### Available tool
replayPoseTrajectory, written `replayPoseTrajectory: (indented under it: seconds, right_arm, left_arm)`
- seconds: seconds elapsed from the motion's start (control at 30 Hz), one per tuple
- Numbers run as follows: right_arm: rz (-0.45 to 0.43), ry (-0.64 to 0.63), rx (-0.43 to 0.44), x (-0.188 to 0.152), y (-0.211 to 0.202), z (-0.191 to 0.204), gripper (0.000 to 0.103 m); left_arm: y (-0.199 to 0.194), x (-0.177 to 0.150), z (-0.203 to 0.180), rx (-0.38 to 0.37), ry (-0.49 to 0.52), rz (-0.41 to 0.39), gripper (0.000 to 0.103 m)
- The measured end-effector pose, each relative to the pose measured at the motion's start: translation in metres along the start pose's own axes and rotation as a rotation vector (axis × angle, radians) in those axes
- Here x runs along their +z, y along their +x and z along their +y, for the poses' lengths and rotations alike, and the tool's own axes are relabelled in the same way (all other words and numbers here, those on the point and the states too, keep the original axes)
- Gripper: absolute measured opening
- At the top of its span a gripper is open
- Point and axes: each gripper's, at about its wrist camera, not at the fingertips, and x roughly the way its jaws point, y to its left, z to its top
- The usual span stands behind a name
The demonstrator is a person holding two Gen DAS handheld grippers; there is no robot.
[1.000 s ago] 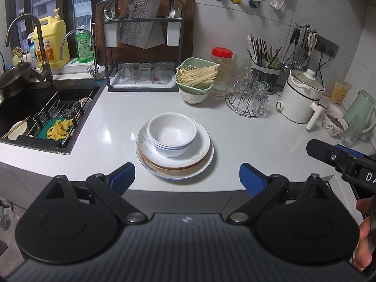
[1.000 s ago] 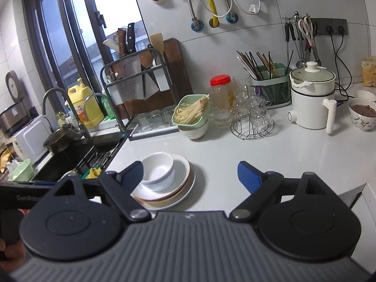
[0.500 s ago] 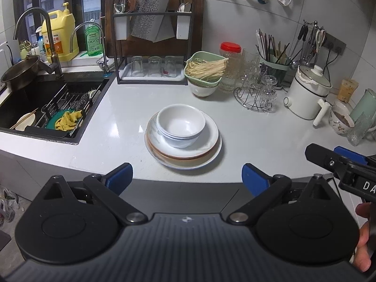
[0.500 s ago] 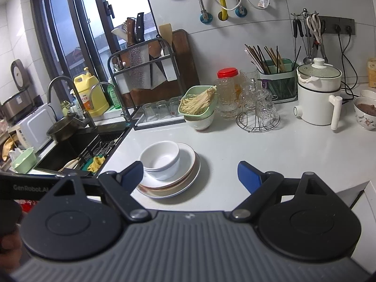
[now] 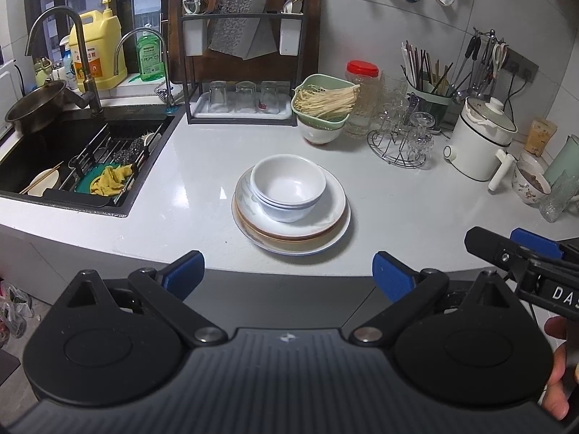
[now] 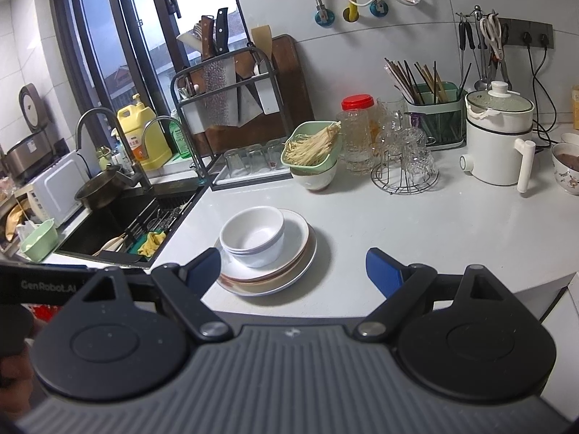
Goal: Organize plates and bowls
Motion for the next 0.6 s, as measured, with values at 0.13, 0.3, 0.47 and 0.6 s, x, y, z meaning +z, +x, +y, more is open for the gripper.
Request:
replayPoseTrajectory:
  seconds: [0.13, 0.3, 0.47, 0.6]
  right_arm:
    - [0.006, -0.007, 0.007, -0.0016, 0.0006, 0.0017, 0.088]
    - [0.009, 0.002, 0.004, 0.0009, 0.0024, -0.0008, 0.088]
    - [-0.002, 0.008, -0.003, 0.0028, 0.0035, -0.0025, 0.088]
    - [-0.003, 0.017, -0.006, 0.0028, 0.0025, -0.005, 0.088]
  left_arm:
    - [-0.0007, -0.0003, 0.0004, 0.01, 0.0, -0.003, 0.101]
    - [-0.0017, 0.0001, 0.0046, -0.008, -0.026, -0.006, 0.101]
    - [-0.0027, 0.0044, 0.0069, 0.011, -0.017, -0.011, 0.101]
    - [-0.004, 0.0092, 0.0078, 0.007, -0.02, -0.021, 0.101]
